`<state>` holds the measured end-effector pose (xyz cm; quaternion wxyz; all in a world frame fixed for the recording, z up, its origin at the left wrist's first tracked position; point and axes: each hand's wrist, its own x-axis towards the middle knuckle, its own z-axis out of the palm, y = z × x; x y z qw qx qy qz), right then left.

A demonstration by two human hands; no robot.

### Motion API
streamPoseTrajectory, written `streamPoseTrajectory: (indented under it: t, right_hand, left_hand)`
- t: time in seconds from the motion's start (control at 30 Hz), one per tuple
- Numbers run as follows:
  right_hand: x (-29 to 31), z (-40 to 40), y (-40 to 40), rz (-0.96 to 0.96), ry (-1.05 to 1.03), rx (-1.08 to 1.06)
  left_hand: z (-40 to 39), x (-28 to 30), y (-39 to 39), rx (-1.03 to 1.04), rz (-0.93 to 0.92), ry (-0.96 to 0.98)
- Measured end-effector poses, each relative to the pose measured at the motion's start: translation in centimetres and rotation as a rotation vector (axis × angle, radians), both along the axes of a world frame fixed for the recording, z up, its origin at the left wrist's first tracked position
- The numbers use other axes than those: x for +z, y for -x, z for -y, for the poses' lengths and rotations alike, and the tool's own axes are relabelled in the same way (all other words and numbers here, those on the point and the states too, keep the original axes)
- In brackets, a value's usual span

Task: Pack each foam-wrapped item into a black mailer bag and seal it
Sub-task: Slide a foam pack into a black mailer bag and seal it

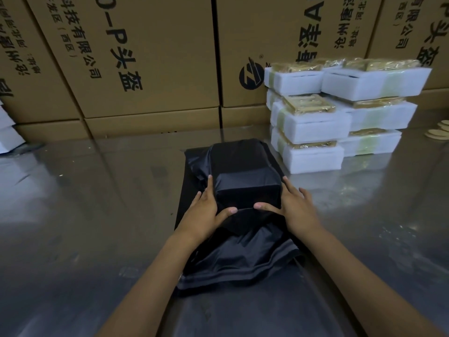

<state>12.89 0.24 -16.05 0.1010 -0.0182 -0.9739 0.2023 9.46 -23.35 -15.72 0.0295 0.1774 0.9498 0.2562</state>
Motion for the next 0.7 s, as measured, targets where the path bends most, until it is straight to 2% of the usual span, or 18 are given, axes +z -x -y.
streamPoseTrajectory:
  t: [0.13,0.33,0.43,0.57,0.63,0.7]
  right_hand:
    - [-0.3,-0.3,-1.1,-0.053,0.029,0.02]
    - [-1.0,-0.8,-3.3,-0.117,0.076,0.017]
    - [-1.2,-1.4,-3.9,-0.073,0.093,0.038]
    - [-0.8,-1.5,-4.4,-0.093,0.085,0.083]
    - [-0.3,-1.5,-4.9,-0.119,0.203,0.075]
    - [-0.2,-1.7,-5.7,-0.18,0.341,0.044]
  left_hand:
    - [0.7,0.1,-0.7,-0.076,-0.009,0.018]
    - [0.0,-0.1,-3.1,0.013,-0.099,-0.022]
    - [0.0,-0.3,-3.9,0.019,-0.12,-0.017]
    - [1.3,0.4,-3.7,-0.105,-0.109,-0.009]
    - [2.2,0.8,-3.8,-0.147,-0.05,-0.101]
    - [3.5,1.2,-4.6,-0.107,0.019,-0.318]
